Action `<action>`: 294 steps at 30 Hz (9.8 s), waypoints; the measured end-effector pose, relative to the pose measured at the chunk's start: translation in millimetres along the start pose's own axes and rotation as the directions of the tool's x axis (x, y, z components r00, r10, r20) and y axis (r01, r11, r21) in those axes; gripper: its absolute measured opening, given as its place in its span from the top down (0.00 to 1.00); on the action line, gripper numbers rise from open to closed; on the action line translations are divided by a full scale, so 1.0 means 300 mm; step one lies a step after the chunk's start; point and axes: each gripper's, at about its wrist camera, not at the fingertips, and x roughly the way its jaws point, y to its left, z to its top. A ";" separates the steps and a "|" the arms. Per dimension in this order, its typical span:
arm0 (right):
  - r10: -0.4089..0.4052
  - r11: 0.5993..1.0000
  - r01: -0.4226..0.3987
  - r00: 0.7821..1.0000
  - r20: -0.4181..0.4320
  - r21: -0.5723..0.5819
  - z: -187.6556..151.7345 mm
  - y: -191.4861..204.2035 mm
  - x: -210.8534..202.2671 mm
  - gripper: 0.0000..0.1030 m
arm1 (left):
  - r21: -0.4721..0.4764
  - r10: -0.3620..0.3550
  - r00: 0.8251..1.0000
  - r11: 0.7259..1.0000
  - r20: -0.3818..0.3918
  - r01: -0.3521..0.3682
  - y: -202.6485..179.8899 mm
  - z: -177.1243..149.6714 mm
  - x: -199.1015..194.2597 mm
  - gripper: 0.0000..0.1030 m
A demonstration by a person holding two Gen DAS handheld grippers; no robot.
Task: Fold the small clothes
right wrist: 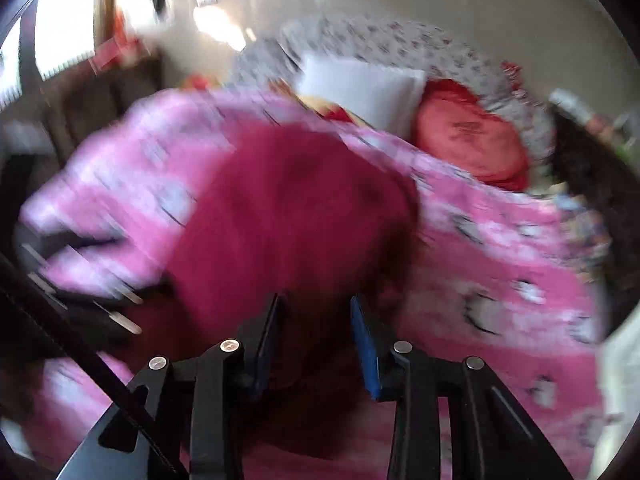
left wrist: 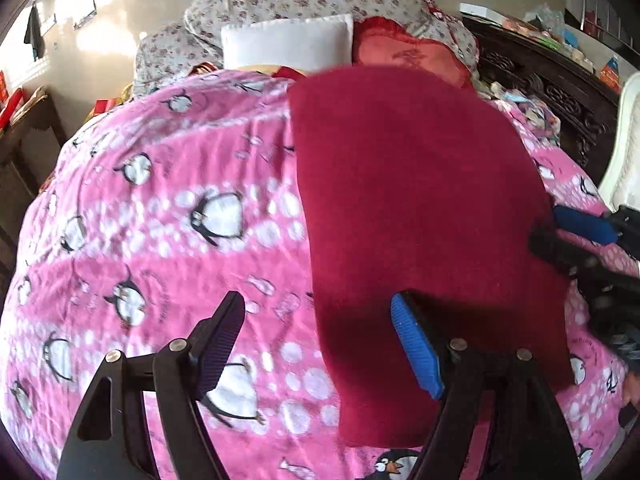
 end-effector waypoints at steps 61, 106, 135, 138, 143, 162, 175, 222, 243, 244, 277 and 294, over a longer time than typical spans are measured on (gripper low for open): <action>0.376 0.789 -0.447 0.894 0.244 0.421 -0.068 -0.102 -0.057 0.55 | -0.142 -0.297 0.954 0.944 0.033 0.299 0.056 0.049 -0.067 0.53; 0.124 0.983 -0.119 0.992 -0.026 0.139 -0.048 0.374 0.035 0.60 | -0.184 0.151 0.988 0.973 0.035 -0.142 0.303 -0.315 -0.227 0.15; 0.174 0.975 -0.179 0.984 0.047 0.132 -0.268 0.424 -0.279 0.35 | -0.189 0.207 0.976 0.963 0.066 -0.192 0.257 -0.377 -0.342 0.15; 0.155 0.977 -0.167 0.983 0.094 0.134 -0.251 0.431 -0.334 0.35 | -0.196 0.202 0.976 0.963 0.075 -0.185 0.250 -0.379 -0.361 0.15; 0.148 0.967 -0.172 0.980 0.134 0.188 -0.234 0.415 -0.365 0.24 | -0.193 0.200 0.976 0.964 0.087 -0.181 0.239 -0.381 -0.379 0.15; 0.151 0.964 -0.167 0.984 0.092 0.208 -0.242 0.430 -0.319 0.17 | -0.242 0.157 0.986 0.960 0.057 -0.139 0.262 -0.403 -0.374 0.15; 0.146 0.953 -0.157 0.987 0.060 0.260 -0.243 0.394 -0.265 0.14 | -0.289 0.055 0.997 0.957 0.056 -0.037 0.312 -0.394 -0.343 0.13; 0.030 0.966 -0.063 0.991 0.133 0.250 -0.207 0.413 -0.364 0.08 | -0.215 0.204 0.966 0.962 0.159 -0.168 0.232 -0.392 -0.467 0.13; 0.044 0.967 -0.072 0.992 0.120 0.246 -0.202 0.429 -0.352 0.08 | -0.205 0.199 0.968 0.964 0.149 -0.167 0.215 -0.393 -0.460 0.13; 0.043 0.966 -0.072 0.992 0.120 0.247 -0.202 0.430 -0.352 0.08 | -0.204 0.200 0.968 0.964 0.150 -0.168 0.217 -0.391 -0.460 0.13; 0.055 0.966 -0.078 0.994 0.099 0.245 -0.206 0.434 -0.329 0.08 | -0.197 0.196 0.971 0.966 0.137 -0.167 0.213 -0.396 -0.437 0.13; 0.058 0.967 -0.080 0.994 0.095 0.242 -0.207 0.440 -0.324 0.08 | -0.197 0.197 0.971 0.966 0.135 -0.168 0.210 -0.397 -0.435 0.13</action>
